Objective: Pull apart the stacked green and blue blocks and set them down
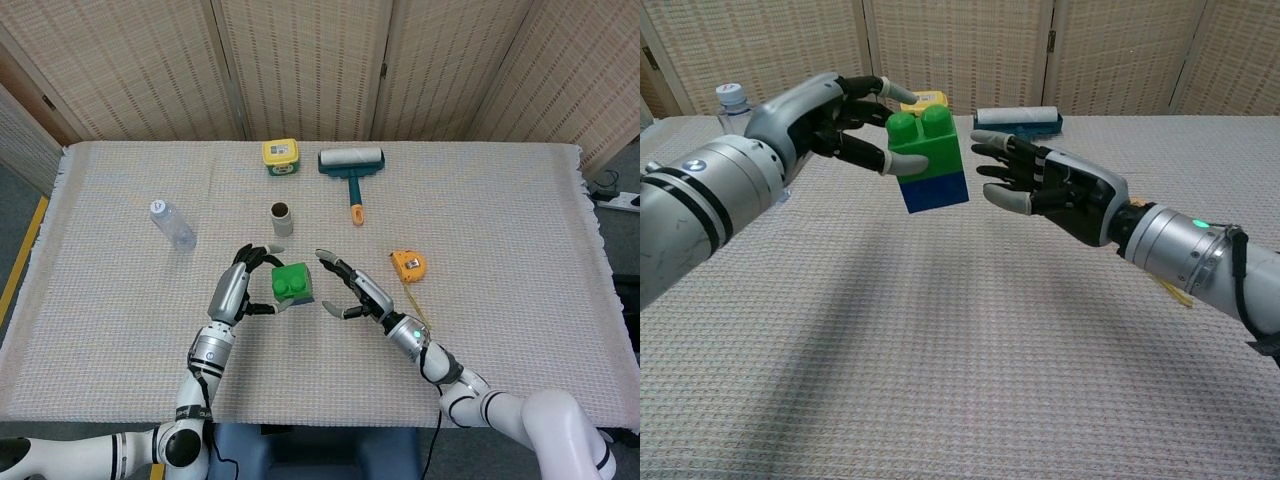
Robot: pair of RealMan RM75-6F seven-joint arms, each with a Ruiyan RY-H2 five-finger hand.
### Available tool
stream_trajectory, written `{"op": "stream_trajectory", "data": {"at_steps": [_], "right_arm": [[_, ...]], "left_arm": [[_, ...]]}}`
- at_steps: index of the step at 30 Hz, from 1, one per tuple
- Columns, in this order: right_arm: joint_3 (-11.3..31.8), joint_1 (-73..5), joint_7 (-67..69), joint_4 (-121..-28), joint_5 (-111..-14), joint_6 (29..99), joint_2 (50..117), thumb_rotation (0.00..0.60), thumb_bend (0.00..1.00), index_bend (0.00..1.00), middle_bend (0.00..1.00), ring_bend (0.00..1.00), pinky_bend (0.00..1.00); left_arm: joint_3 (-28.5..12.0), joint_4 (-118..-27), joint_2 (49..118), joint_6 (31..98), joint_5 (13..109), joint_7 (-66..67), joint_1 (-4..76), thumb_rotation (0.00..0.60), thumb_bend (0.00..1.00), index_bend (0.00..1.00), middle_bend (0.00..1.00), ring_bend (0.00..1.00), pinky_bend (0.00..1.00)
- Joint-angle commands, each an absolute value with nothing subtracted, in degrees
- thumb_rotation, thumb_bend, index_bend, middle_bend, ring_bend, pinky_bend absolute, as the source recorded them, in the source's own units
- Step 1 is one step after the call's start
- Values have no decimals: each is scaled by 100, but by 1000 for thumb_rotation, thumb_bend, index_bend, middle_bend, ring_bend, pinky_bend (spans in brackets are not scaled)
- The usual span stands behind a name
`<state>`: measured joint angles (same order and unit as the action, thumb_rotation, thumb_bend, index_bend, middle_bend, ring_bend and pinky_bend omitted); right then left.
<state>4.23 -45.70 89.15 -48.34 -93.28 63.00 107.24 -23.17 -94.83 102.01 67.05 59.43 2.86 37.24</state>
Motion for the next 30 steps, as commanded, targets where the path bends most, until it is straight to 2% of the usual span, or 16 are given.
{"op": "stream_trajectory", "data": {"at_steps": [1,18,26,30], "right_arm": [[435,-4612,8927,-4827,-9298,6275,10762,600,448,0,0,0,0],[471,-4828,8973,-4690,-9147,6085,11085,600,449,1,13,0,0],[500,-4842,8866,-4704,-9046,6033,11174,600,449,273,166,83,0],[573,-4850,8774,-4762,-8977,6037,11177,600,448,374,250,131,0]], "left_arm": [[-2306,-9481,10212,6703,5962,284,3751,600,239,268,678,188,0],[-2307,-9437,10325,6677,5858,305,3903,600,238,268,680,189,0],[-2294,-9495,10326,6720,5848,330,3920,600,238,269,683,193,0],[-2286,-9502,10313,6730,5827,322,3912,600,238,269,684,193,0]]}}
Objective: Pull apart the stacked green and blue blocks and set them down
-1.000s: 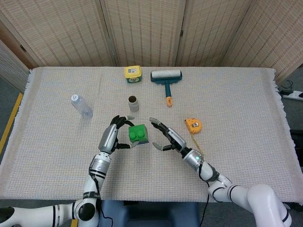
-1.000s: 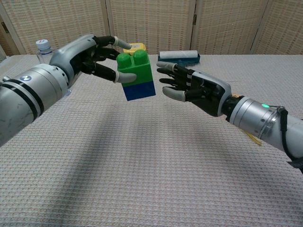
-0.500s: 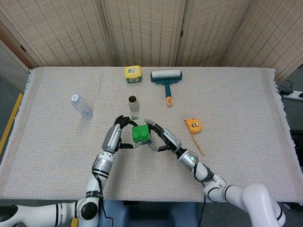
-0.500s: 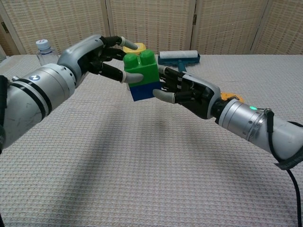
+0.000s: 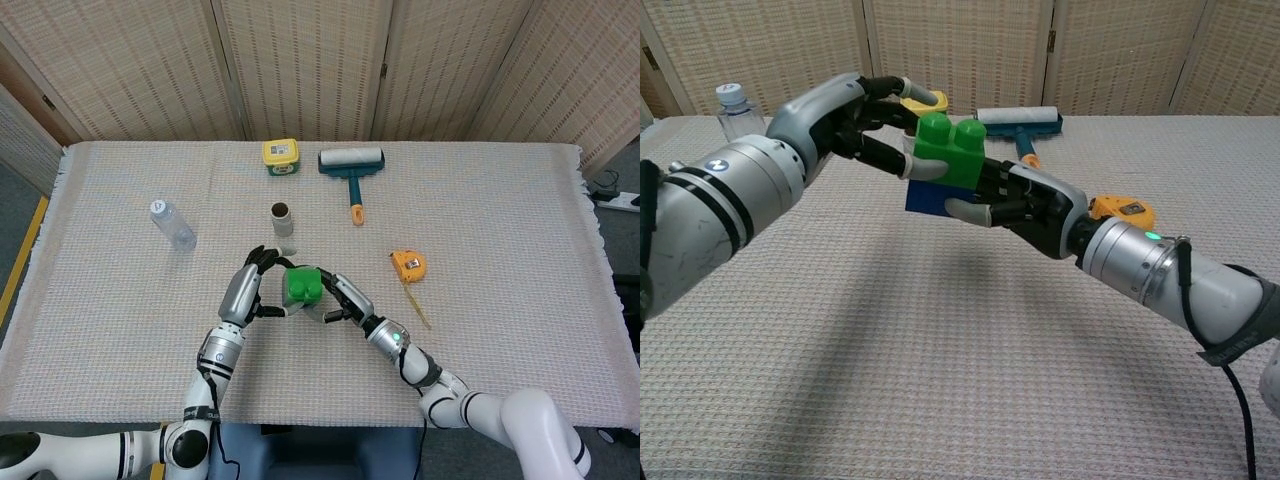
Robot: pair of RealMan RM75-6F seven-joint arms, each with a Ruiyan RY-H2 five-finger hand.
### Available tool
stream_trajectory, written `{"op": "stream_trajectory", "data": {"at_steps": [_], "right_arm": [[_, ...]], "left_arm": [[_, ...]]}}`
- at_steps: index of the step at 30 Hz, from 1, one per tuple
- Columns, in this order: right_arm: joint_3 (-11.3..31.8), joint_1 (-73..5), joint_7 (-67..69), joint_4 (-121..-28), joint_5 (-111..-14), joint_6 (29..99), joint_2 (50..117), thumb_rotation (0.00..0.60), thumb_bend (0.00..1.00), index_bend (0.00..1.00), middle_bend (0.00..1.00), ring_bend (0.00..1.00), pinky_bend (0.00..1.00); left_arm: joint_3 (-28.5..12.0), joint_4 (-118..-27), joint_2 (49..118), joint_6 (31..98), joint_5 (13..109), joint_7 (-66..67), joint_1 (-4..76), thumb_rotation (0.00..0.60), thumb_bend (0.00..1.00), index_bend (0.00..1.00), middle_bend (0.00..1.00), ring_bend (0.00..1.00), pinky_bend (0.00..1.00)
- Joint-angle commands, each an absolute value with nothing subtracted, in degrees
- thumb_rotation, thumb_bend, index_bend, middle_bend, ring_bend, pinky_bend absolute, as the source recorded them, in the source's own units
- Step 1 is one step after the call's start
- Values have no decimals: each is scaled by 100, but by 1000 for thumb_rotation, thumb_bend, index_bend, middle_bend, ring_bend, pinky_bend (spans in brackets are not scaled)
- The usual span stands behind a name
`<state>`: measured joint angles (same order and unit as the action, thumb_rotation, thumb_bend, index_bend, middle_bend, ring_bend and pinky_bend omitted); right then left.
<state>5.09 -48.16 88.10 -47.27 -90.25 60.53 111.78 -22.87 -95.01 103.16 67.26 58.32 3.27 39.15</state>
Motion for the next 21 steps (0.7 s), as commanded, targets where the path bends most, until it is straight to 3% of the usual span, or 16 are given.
{"op": "stream_trajectory", "data": {"at_steps": [1,5,14,21], "right_arm": [[582,-4847,8743,-4777,-8963,6035,11177,600,448,398,268,141,1],[623,-4813,8584,-4826,-8889,6033,11200,600,449,496,350,226,33],[726,-4765,8163,-4852,-8732,5982,11277,600,448,620,448,319,80],[733,-4721,7901,-4704,-8623,5822,11429,600,448,652,472,330,86]], "left_arm": [[-2286,-9503,10309,6731,5825,318,3911,600,238,269,684,194,0],[-2278,-9522,10300,6745,5841,308,3913,600,238,269,685,195,0],[-2294,-9532,10289,6749,5871,235,3923,600,238,272,689,199,0],[-2348,-9602,10300,6732,5944,131,3974,600,238,274,695,202,0]]}}
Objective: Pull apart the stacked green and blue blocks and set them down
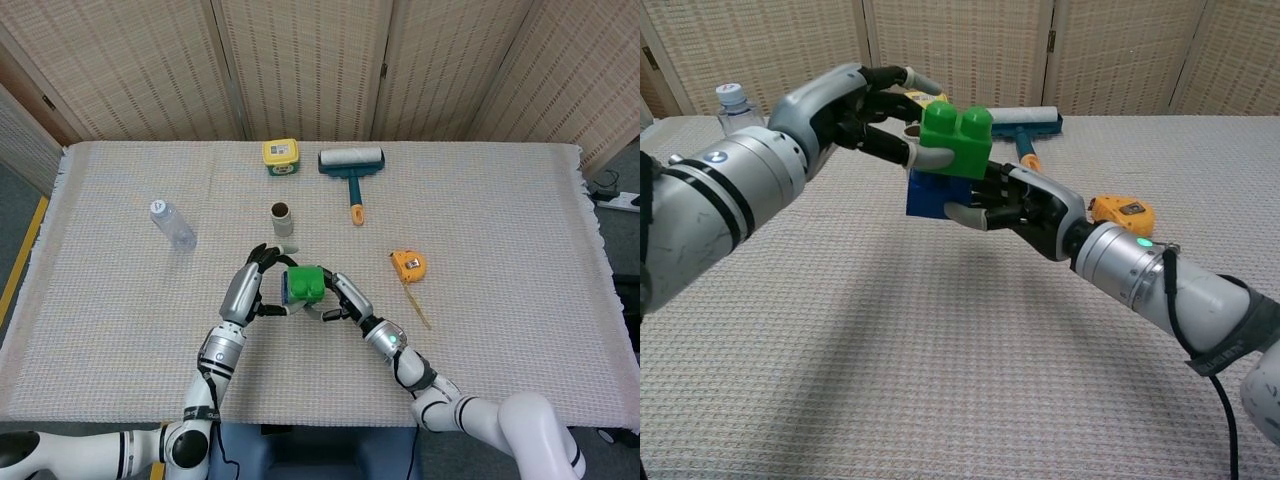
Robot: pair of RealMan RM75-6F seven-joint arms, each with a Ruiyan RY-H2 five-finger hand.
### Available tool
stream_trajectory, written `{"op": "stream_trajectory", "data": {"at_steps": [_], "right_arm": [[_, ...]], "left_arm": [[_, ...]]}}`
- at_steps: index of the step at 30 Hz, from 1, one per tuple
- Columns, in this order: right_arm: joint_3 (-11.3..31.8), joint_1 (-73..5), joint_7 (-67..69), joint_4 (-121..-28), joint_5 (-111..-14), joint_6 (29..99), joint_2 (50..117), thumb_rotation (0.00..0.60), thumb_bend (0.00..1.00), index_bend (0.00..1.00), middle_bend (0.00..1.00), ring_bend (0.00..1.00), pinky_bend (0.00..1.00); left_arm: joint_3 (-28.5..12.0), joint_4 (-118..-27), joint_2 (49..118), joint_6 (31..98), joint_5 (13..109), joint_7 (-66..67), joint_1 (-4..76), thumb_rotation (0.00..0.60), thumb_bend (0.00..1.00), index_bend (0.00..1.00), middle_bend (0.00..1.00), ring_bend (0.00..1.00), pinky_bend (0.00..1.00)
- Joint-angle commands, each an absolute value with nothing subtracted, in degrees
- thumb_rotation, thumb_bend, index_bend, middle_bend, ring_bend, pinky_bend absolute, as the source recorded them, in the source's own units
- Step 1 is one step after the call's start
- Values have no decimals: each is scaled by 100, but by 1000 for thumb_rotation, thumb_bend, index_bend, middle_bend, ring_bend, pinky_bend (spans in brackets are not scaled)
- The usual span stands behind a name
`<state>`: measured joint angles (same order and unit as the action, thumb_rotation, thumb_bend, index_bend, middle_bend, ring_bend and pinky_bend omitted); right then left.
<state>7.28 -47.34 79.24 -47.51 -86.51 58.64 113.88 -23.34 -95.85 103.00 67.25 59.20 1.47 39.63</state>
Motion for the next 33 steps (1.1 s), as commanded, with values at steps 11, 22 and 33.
{"op": "stream_trajectory", "data": {"at_steps": [11,22,33], "right_arm": [[702,-4636,7567,-4549,-8667,5911,11510,600,449,660,478,332,86],[689,-4508,5391,-5845,-8827,6268,10560,600,448,660,478,331,86],[538,-4041,2207,-7813,-8331,6109,9103,600,448,660,478,331,86]], "left_arm": [[-2527,-9708,10232,6917,6251,-69,4019,600,238,282,704,209,0],[-2351,-9366,9891,7096,6431,-211,3754,600,238,281,704,205,0],[-1759,-8718,9609,7073,6906,-351,3476,600,238,274,704,204,0]]}}
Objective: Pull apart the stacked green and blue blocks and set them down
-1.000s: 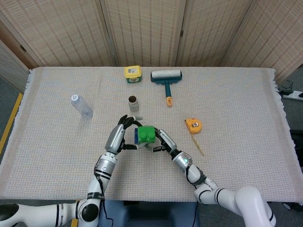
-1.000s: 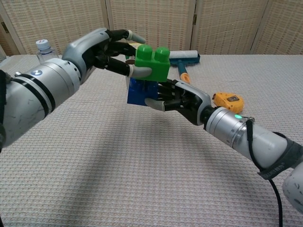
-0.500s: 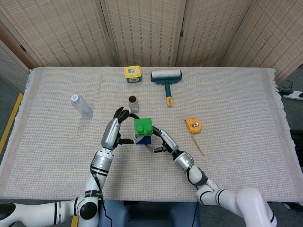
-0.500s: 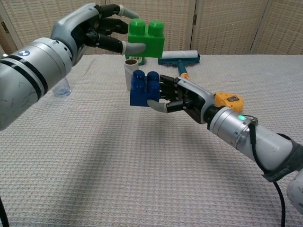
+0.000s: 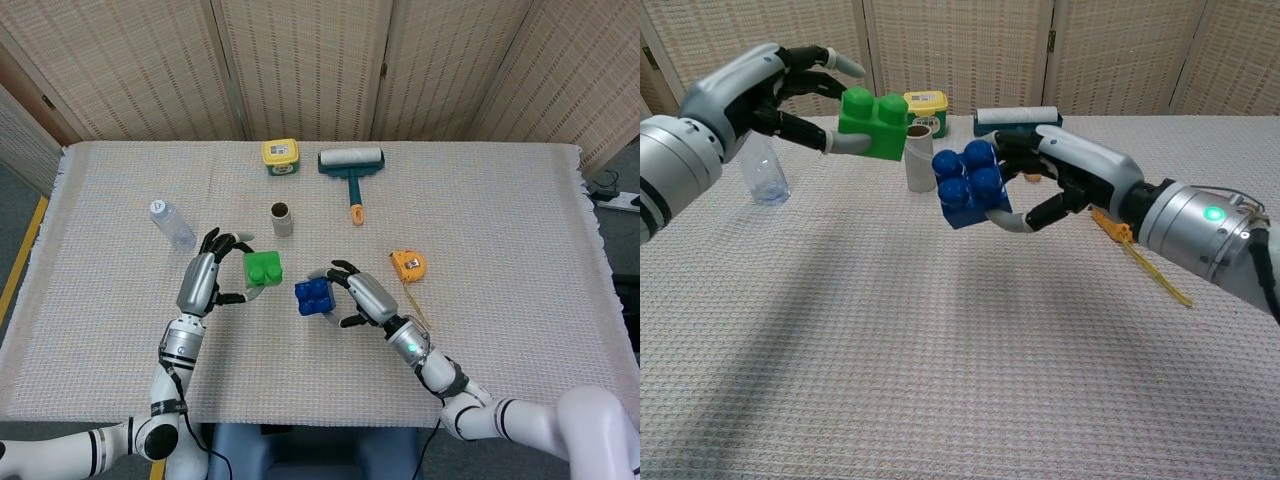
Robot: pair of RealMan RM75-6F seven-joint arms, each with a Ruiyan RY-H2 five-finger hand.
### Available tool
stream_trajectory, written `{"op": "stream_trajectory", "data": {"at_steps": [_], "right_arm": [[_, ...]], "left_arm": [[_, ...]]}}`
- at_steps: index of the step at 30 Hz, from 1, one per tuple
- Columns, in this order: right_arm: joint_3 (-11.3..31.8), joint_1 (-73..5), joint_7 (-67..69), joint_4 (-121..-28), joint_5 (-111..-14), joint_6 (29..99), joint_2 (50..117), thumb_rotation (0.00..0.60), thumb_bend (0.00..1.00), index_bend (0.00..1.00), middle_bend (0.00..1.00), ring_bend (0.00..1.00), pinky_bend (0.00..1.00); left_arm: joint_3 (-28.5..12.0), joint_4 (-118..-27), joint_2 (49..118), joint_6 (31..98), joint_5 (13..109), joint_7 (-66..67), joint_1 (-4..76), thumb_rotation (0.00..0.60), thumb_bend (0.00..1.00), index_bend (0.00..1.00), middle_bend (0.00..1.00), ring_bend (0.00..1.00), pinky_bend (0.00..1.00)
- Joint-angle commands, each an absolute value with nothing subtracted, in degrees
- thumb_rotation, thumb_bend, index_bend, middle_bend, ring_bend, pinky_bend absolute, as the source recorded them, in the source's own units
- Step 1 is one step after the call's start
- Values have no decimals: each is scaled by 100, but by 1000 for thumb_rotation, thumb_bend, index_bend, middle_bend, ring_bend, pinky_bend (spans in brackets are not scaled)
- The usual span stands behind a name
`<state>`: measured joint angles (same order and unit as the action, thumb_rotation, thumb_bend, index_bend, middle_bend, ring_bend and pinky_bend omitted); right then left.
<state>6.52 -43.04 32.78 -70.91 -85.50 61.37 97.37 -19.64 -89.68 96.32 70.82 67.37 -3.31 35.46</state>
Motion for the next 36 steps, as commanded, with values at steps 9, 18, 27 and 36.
{"op": "stream_trajectory", "data": {"at_steps": [9,18,27,36], "right_arm": [[450,-3878,1111,-7859,-7755,5658,8846,600,448,660,478,323,86],[416,-3959,1033,-7858,-7774,5254,8791,600,449,450,259,164,30],[384,-4082,579,-8209,-7732,4894,8404,600,442,0,0,0,0],[461,-4051,576,-8671,-7773,4941,8029,600,407,0,0,0,0]], "left_arm": [[-1307,-7684,9836,6668,6963,-653,3366,600,238,272,704,203,0],[-1240,-7470,9866,6168,6781,-580,3416,600,234,219,453,110,0],[-1256,-7678,9760,5841,6665,-478,3486,600,233,41,5,0,0],[-1327,-8112,9516,5938,6851,-737,3427,600,230,0,0,0,0]]}}
